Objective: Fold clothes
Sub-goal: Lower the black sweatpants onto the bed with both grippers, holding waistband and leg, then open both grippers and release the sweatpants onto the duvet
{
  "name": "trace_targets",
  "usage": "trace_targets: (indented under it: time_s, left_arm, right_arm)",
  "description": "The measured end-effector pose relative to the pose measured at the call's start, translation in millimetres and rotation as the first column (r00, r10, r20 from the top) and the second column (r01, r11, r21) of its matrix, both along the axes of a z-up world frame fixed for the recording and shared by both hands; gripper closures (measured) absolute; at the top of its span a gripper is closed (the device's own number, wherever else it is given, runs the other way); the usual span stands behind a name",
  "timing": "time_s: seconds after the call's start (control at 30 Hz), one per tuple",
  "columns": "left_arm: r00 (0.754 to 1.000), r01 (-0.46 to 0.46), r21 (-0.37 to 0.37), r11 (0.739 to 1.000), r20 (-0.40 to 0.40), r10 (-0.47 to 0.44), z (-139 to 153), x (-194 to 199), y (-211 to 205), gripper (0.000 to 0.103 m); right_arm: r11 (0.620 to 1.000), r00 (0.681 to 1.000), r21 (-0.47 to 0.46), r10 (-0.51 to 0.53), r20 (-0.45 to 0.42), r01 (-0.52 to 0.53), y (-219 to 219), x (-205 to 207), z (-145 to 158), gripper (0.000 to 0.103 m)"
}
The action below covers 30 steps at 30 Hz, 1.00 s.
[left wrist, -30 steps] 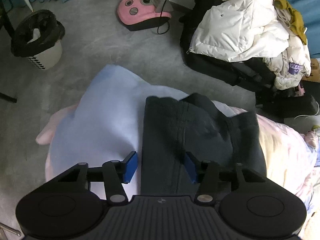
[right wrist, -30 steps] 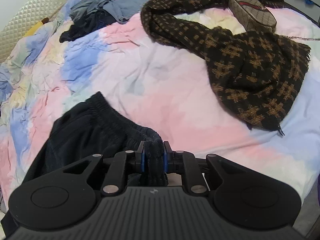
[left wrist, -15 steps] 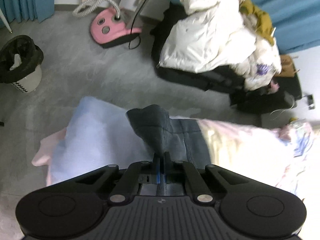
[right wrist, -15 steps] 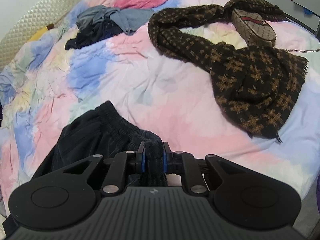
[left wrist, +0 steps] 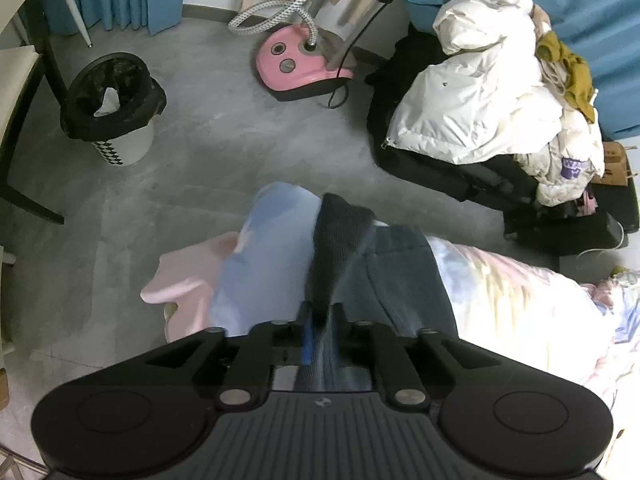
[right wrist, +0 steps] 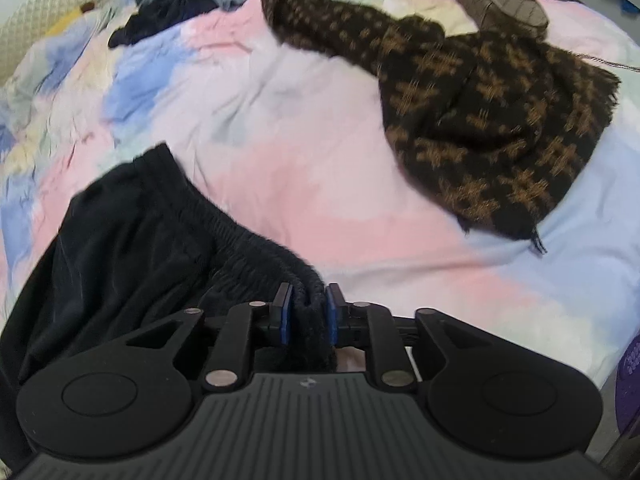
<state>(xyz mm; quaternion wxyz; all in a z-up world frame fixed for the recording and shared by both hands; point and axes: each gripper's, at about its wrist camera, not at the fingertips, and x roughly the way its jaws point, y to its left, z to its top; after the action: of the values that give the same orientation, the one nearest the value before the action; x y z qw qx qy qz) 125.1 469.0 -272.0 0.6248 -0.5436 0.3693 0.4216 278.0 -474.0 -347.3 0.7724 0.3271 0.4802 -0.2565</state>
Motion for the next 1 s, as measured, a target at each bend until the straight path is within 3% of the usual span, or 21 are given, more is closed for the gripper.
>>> trace_targets:
  time_s: [0.03,0.1,0.17,0.3,0.43,0.57,0.77,1.0]
  left_arm:
    - [1.0,0.013,0.006,1.0,0.004,-0.013,5.2,0.5,-5.6,0.069]
    - [0.999,0.041,0.02,0.999,0.019,-0.041,15.3,2.7,-19.8,0.062]
    - [0.996,0.085,0.003,0.996,-0.007,-0.085,21.6,9.0,-34.4,0.051]
    - [0.978,0.201,0.017,0.98,-0.058,-0.199,32.3,21.3,-75.0,0.045]
    - [0.957,0.285,0.025,0.958,-0.053,-0.284,39.0,29.7,-118.9,0.038]
    - [0.913,0.397,0.031,0.917,-0.112,-0.391,46.3,47.4,-162.1,0.035]
    - [0.844,0.531,0.031,0.847,-0.11,-0.525,56.6,74.3,-202.7,0.031]
    - [0.713,0.7,0.059,0.712,-0.122,-0.691,63.1,114.0,-212.3,0.027]
  right_arm:
    - [1.0,1.0,-0.004,0.018,-0.004,-0.018,0.7,-0.2,-1.4,0.08]
    - [0.998,0.998,-0.03,0.057,-0.011,-0.058,0.5,-1.2,-0.5,0.078]
    - [0.987,0.994,-0.119,0.108,-0.013,-0.109,1.4,-2.5,8.0,0.076]
    - [0.948,0.972,-0.223,0.236,0.02,-0.225,4.1,-2.8,25.7,0.076]
    - [0.937,0.951,-0.207,0.301,0.068,-0.282,8.1,2.7,31.5,0.076]
    - [0.923,0.928,-0.164,0.365,0.079,-0.349,30.3,15.2,24.9,0.076]
    - [0.875,0.872,-0.105,0.482,0.084,-0.473,99.2,36.0,20.1,0.075]
    - [0.808,0.801,-0.073,0.589,0.107,-0.584,199.3,49.9,32.5,0.075]
